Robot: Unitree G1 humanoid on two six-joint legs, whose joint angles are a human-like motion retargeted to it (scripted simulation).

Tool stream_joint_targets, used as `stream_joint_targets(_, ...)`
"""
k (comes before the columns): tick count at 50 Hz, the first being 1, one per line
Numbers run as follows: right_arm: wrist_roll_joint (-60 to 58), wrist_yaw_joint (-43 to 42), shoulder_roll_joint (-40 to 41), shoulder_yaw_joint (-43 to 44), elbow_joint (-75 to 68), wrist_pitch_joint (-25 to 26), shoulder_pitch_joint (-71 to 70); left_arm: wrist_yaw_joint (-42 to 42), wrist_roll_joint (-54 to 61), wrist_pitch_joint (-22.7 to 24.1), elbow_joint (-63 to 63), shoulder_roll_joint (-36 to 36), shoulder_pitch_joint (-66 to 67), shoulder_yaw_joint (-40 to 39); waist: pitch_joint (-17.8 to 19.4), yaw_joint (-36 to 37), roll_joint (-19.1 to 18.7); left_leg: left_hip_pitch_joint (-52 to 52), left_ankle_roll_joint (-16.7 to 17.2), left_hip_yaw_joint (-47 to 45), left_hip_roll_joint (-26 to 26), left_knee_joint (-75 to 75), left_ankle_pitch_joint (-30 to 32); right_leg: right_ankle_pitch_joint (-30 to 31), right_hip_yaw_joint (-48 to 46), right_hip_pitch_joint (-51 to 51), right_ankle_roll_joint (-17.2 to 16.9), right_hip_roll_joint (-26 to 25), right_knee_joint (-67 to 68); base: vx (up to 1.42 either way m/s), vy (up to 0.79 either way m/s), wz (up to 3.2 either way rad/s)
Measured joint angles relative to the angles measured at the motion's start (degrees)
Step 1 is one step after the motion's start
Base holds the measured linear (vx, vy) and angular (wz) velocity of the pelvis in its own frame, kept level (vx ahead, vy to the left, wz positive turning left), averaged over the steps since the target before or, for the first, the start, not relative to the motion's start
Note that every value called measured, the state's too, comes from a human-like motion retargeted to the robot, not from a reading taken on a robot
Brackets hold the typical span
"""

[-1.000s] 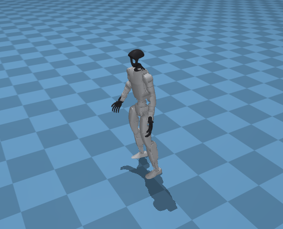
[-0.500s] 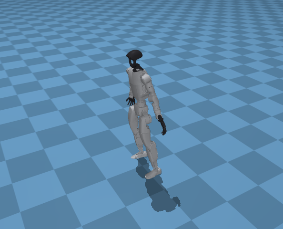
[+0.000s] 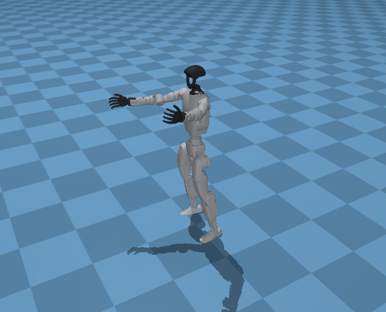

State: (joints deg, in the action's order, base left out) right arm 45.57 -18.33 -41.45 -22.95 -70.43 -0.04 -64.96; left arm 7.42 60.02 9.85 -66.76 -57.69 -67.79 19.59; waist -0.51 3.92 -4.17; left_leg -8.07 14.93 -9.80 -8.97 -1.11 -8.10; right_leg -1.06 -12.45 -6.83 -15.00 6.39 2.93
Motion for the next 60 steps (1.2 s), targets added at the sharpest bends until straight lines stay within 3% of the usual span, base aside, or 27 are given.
stream_joint_targets(5,2.8,3.7,6.9,-12.5,12.8,-3.7,-8.6,-0.3,3.6,4.2,15.5,3.0,-14.2,16.2,-1.3,0.1,0.0,0.0,0.0,-0.3,-0.2,-0.1,0.0,0.3,0.1,0.1,0.0,-0.2,-0.3,0.00,0.00,0.00)
stream_joint_targets(10,8.3,12.6,13.5,-22.1,27.3,-5.9,-11.3,-3.7,7.6,7.1,31.1,8.5,-22.0,27.7,-2.2,0.2,0.4,0.0,-0.1,-0.5,-0.3,-0.2,-0.3,0.4,0.4,0.1,0.0,-0.3,-0.3,0.00,0.00,0.00)
stream_joint_targets(15,10.6,20.9,19.2,-27.9,38.2,-4.6,-11.5,-9.4,9.5,6.0,43.6,15.8,-24.6,33.7,-3.0,0.9,0.4,0.1,-0.5,-0.6,0.0,-0.5,-0.6,0.1,0.7,0.5,0.0,-0.1,0.2,0.00,0.00,0.00)
stream_joint_targets(22,12.5,25.0,24.3,-31.7,47.1,-2.7,-10.8,-13.1,9.6,3.7,54.2,21.8,-25.9,39.6,-2.8,0.8,0.0,-0.3,-0.6,-0.6,0.2,-0.6,-1.1,-0.2,0.9,0.1,0.0,0.2,0.5,0.00,0.00,0.00)
stream_joint_targets(32,14.5,27.4,23.9,-33.3,52.7,-2.0,-10.1,-14.7,8.0,3.4,60.1,20.7,-27.1,42.3,-3.1,-0.3,-0.6,-0.6,-0.4,-1.0,0.1,-0.8,-1.5,-0.1,1.2,-0.1,0.0,0.1,0.2,0.00,0.00,0.00)
stream_joint_targets(60,16.7,25.7,21.0,-29.6,51.9,-3.1,-8.1,-15.0,8.3,2.6,60.3,17.7,-25.9,42.4,-4.3,-1.2,-0.1,-0.7,-0.2,-1.5,-0.3,-1.2,-2.2,-0.8,1.5,0.8,0.0,-0.1,2.1,0.00,0.00,0.00)
